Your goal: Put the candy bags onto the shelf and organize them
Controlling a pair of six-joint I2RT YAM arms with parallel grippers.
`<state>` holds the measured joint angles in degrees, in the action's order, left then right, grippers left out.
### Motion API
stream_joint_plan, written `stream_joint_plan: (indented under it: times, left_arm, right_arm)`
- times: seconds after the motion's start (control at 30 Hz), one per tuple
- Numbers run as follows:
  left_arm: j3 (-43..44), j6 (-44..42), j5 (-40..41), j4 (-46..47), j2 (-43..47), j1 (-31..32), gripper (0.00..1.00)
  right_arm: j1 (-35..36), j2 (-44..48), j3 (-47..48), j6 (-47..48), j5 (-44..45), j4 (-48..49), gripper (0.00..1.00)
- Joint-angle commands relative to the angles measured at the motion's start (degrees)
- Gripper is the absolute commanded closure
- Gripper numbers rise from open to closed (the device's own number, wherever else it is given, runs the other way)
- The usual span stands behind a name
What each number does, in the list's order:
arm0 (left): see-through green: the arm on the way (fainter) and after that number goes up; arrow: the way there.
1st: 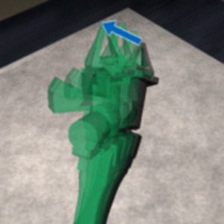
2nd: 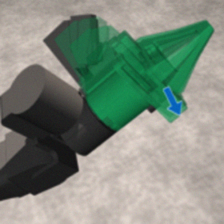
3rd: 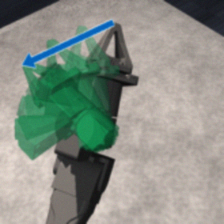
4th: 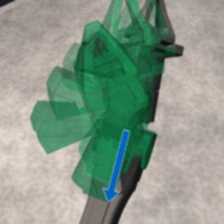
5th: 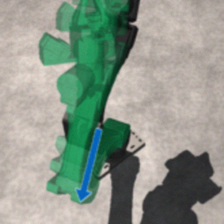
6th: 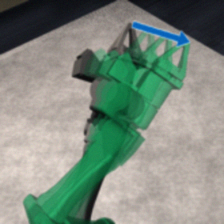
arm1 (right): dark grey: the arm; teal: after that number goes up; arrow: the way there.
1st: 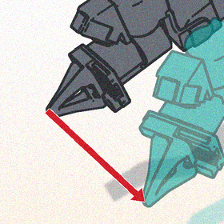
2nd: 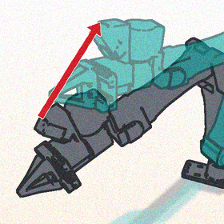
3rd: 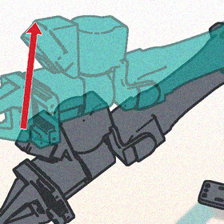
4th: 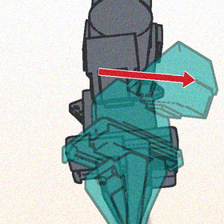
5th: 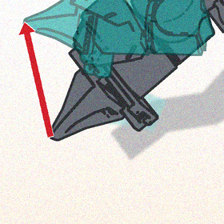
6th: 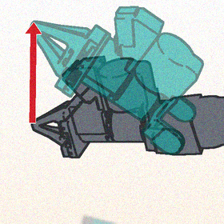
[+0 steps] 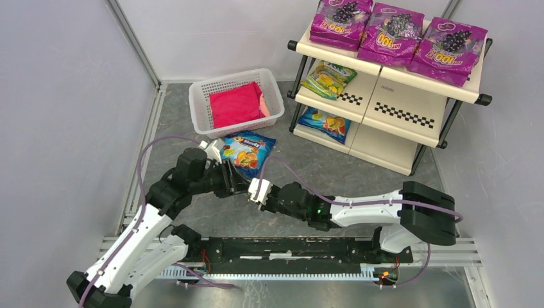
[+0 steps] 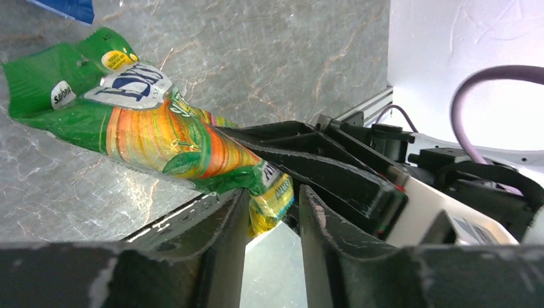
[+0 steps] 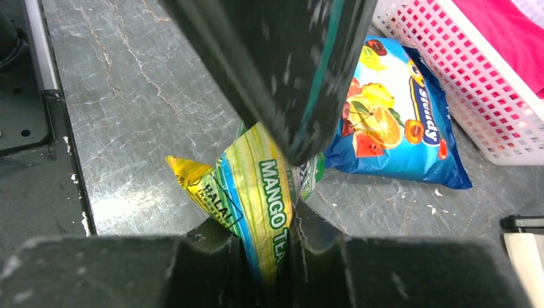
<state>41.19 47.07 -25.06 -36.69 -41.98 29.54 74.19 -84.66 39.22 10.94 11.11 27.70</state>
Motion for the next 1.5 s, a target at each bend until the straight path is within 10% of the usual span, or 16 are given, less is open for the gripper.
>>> stream_joint_plan:
  times: [0.0,0.3,0.6,0.97,1.47]
  left_arm:
    - [5.8,-4.3,7.1,-1.9,2.2,0.0,0.53]
    - [12.6,-11.0,27.4,-13.0,4.7,0.0,0.19]
    - [9.4,-14.2,32.2,-12.4,7.3,0.0,0.17]
    - [9.8,-15.8,31.0,-10.8,9.6,0.0,0.16]
    - [9.0,-16.6,28.8,-9.4,10.5,0.0,0.14]
  right_arm:
    - [0.2,4.3,-0.9,-1.8,2.0,1.7,0.9]
    - [0.0,12.4,-4.9,3.3,13.0,-6.0,0.98]
    - [-7.8,24.0,0.2,19.1,35.4,-25.1,0.98]
    - [-27.5,14.9,29.9,28.1,36.6,-52.6,1.0]
    - [-44.4,3.2,37.2,45.7,28.8,-44.5,0.99]
